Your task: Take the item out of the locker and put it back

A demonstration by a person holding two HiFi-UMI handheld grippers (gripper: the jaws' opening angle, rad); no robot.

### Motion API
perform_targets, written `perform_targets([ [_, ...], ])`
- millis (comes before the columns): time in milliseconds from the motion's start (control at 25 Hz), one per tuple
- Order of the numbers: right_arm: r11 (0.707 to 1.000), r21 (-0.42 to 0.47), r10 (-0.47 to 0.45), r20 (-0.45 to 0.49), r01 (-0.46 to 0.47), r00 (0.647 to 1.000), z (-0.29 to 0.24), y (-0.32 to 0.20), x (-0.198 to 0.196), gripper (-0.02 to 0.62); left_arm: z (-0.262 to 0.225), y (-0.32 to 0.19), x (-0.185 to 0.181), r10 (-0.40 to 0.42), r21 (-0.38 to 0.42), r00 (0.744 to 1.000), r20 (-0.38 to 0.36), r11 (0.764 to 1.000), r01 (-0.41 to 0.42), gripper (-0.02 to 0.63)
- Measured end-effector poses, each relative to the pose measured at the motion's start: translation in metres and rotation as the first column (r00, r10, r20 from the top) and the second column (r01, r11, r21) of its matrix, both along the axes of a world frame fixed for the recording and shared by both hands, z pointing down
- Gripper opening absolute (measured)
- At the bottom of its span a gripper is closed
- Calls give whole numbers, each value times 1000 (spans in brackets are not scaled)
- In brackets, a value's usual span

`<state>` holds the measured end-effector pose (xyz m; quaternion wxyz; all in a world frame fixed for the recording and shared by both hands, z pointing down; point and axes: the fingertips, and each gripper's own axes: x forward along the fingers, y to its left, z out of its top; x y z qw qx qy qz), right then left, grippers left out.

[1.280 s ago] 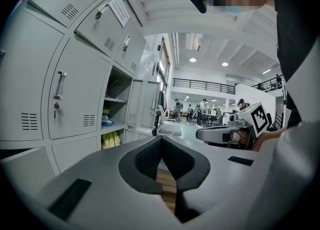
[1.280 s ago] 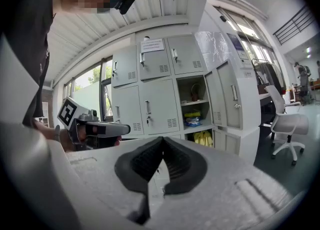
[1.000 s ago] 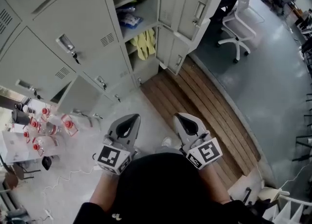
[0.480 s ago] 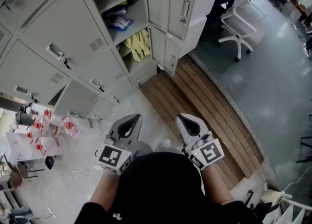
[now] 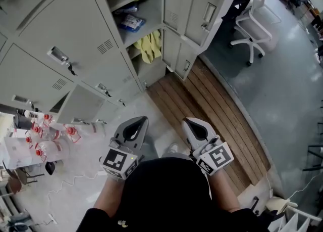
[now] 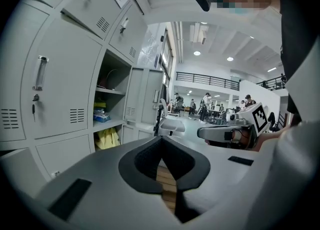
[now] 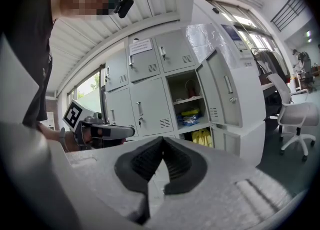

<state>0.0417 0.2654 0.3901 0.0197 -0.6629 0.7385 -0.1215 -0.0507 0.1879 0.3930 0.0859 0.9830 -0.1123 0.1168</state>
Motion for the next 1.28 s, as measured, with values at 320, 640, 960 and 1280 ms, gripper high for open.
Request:
perform_targets([
  [320, 999, -16, 39, 15, -38, 999, 4, -97, -9, -3, -2, -96, -14, 22, -10, 1000, -9, 1000, -22, 11],
  [640, 992, -11, 123, -18, -124, 992, 0, -175, -11, -3, 0, -170, -38, 39, -15, 999, -22, 999, -39, 11],
  [960, 988, -21, 154, -41, -155, 987, 4, -225, -14, -3, 1, -207, -61, 44, -19, 999, -15, 999, -44, 11],
  [1280, 990, -57, 123, -69, -127, 990, 13, -256, -2, -3, 0, -221, -62, 7, -32, 1000, -8, 999, -7, 11],
])
